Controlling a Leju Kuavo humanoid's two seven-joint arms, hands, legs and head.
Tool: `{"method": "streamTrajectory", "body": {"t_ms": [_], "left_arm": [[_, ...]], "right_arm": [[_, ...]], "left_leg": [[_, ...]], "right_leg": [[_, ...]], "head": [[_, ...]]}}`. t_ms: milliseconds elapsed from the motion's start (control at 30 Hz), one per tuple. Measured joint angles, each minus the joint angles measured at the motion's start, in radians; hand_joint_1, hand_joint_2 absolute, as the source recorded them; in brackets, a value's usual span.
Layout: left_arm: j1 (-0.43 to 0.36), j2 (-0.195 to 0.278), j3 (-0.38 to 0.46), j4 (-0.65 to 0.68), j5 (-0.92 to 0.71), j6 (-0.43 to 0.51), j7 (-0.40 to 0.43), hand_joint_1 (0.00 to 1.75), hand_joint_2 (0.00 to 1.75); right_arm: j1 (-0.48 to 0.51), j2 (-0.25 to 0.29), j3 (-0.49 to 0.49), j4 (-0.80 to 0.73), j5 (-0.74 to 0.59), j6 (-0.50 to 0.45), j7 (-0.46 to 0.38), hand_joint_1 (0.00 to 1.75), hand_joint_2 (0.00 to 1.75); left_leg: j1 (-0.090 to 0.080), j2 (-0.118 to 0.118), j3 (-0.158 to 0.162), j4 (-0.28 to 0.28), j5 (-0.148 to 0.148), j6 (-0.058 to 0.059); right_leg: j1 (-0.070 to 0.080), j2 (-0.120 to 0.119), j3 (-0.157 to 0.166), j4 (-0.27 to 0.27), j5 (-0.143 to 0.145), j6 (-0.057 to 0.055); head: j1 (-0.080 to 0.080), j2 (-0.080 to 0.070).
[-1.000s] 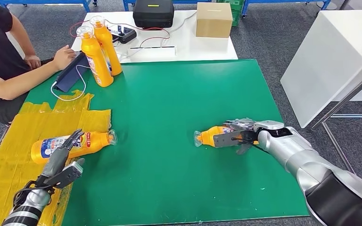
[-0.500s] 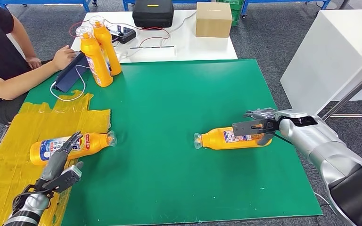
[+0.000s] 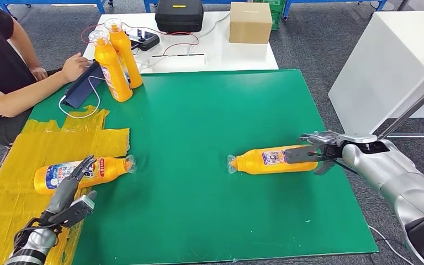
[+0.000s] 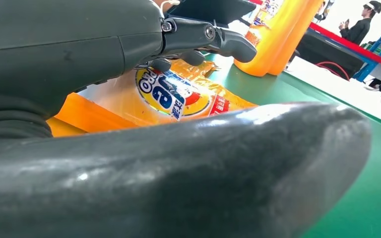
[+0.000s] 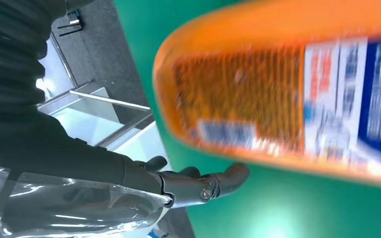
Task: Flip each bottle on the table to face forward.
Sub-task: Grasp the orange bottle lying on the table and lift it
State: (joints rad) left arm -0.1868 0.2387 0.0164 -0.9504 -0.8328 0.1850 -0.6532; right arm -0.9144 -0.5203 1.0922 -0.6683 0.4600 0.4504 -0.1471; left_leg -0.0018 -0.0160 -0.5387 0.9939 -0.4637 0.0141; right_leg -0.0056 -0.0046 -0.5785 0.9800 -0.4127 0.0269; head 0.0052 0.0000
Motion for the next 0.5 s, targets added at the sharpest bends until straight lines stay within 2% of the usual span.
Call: {"method": "streamTrajectory", "body": {"t_ms": [267, 400, 500], "left_arm": [[-0.001, -0.001, -0.004, -0.003, -0.001, -0.001, 0.002, 0.00, 0.00], [-0.005, -0.001, -0.007, -0.002, 0.002, -0.001, 0.002, 0.00, 0.00], [-0.012, -0.001, -0.012, -0.002, 0.021, -0.002, 0.002, 0.00, 0.00]], "right_arm": [[0.091, 0.030, 0.007, 0.011, 0.031, -0.047, 0.000, 0.03, 1.75], [0.092, 0.035, 0.011, 0.020, 0.051, -0.026, -0.015, 1.73, 1.75], [0.089, 0.034, 0.018, 0.021, 0.064, -0.001, -0.021, 1.75, 1.75]], "left_leg": [[0.000, 0.001, 0.001, 0.000, 0.000, 0.000], [0.000, 0.002, 0.002, 0.000, 0.000, 0.000], [0.000, 0.002, 0.004, 0.000, 0.000, 0.000]], "right_leg": [[0.001, 0.001, 0.000, 0.000, 0.000, 0.000], [0.001, 0.001, 0.001, 0.000, 0.000, 0.000], [0.001, 0.001, 0.003, 0.000, 0.000, 0.000]], "head": [[0.000, 0.000], [0.000, 0.000], [0.000, 0.000]]}}
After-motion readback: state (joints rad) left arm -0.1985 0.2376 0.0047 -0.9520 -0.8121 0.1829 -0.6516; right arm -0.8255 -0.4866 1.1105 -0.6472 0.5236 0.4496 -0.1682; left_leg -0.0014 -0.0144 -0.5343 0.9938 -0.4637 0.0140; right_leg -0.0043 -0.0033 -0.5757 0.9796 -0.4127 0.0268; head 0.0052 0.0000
